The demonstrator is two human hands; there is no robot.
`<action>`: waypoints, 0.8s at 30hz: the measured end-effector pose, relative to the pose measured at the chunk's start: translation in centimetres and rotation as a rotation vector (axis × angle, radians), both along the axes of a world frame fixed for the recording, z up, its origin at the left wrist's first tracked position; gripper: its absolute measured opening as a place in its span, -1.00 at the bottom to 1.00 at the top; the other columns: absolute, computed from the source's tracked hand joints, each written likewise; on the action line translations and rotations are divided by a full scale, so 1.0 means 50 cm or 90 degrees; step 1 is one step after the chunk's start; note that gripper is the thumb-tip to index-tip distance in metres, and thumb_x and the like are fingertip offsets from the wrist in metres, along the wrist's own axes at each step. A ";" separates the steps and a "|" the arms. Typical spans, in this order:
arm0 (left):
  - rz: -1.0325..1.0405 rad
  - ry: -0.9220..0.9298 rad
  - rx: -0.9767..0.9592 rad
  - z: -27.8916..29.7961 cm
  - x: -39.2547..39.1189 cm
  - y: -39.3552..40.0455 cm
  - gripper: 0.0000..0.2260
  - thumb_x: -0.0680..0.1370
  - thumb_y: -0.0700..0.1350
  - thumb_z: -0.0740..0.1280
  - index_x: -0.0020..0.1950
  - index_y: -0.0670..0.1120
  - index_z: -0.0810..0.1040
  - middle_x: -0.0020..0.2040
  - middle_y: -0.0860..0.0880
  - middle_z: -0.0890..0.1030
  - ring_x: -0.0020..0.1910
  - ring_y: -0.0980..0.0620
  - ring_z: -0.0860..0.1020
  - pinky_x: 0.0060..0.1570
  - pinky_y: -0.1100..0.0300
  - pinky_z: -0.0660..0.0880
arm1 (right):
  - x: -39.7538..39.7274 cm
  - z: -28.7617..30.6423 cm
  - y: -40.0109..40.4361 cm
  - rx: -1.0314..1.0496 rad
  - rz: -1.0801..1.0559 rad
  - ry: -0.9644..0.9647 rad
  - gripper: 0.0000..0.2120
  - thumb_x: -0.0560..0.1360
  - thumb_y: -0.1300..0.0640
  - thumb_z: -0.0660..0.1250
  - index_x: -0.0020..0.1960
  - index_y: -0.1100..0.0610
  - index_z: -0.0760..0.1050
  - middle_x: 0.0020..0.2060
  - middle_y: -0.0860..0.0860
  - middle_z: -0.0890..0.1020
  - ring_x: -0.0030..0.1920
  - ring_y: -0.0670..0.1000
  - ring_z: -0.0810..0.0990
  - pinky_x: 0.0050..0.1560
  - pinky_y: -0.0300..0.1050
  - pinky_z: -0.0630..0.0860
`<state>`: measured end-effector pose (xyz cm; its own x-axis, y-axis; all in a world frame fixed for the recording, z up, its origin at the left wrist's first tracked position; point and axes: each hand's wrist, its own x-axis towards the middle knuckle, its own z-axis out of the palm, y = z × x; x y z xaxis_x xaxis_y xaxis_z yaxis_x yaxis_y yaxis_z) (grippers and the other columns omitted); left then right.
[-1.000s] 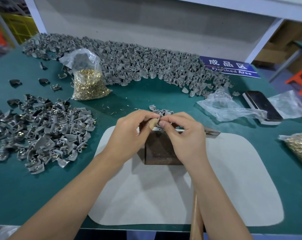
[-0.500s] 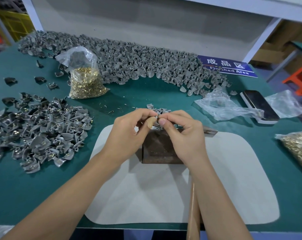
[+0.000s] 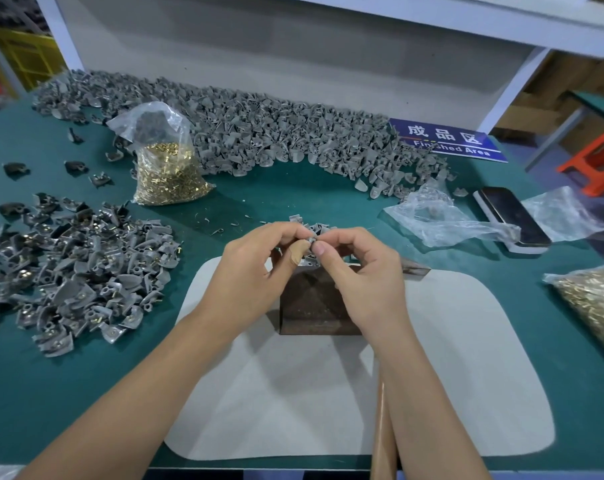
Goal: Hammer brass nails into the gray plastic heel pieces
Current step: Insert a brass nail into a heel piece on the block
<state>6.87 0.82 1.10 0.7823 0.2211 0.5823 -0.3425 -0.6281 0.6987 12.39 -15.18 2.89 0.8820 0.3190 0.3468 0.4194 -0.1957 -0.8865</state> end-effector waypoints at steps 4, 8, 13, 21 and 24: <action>-0.002 0.002 -0.006 -0.002 -0.001 0.001 -0.89 0.63 -0.12 0.38 0.13 -0.04 0.64 -0.03 0.21 0.66 -0.05 0.17 0.62 -0.02 0.32 0.52 | -0.001 0.002 0.000 -0.009 0.001 -0.008 -0.95 0.53 0.22 0.50 -0.05 0.09 0.70 -0.13 -0.05 0.70 -0.07 -0.05 0.63 -0.01 -0.31 0.49; -0.001 0.011 -0.013 -0.001 -0.001 -0.001 -0.90 0.63 -0.14 0.38 0.13 -0.04 0.64 -0.04 0.22 0.65 -0.08 0.19 0.61 -0.04 0.35 0.51 | -0.003 0.001 0.001 -0.019 0.000 -0.026 -0.92 0.53 0.29 0.47 -0.02 0.15 0.71 -0.12 -0.02 0.69 -0.06 -0.06 0.63 0.01 -0.31 0.48; 0.004 0.021 -0.020 0.000 -0.002 -0.004 -0.90 0.63 -0.14 0.38 0.12 -0.03 0.64 -0.05 0.24 0.65 -0.09 0.19 0.62 -0.04 0.36 0.51 | -0.004 0.000 0.003 -0.021 -0.007 -0.034 -0.91 0.54 0.29 0.47 0.00 0.15 0.71 -0.11 -0.03 0.69 -0.04 -0.04 0.64 0.02 -0.26 0.50; 0.009 0.016 -0.015 0.002 0.000 -0.001 -0.89 0.63 -0.16 0.39 0.13 -0.06 0.66 -0.04 0.18 0.67 -0.04 0.17 0.63 -0.01 0.27 0.55 | -0.007 -0.002 0.004 -0.008 -0.028 -0.036 -0.92 0.52 0.28 0.48 -0.07 0.12 0.69 -0.15 -0.04 0.69 -0.09 -0.02 0.64 -0.01 -0.21 0.53; 0.001 0.005 -0.001 -0.003 0.003 0.001 -0.89 0.63 -0.15 0.39 0.13 -0.07 0.67 -0.03 0.17 0.67 -0.04 0.16 0.63 -0.01 0.20 0.56 | -0.006 -0.004 0.004 -0.010 -0.020 -0.044 -0.91 0.52 0.30 0.47 -0.06 0.14 0.70 -0.15 -0.04 0.68 -0.10 -0.04 0.63 -0.02 -0.27 0.50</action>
<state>7.00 0.88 0.96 0.7863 0.2226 0.5764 -0.3370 -0.6273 0.7020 12.07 -14.97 2.70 0.8662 0.2970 0.4018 0.4722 -0.2240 -0.8525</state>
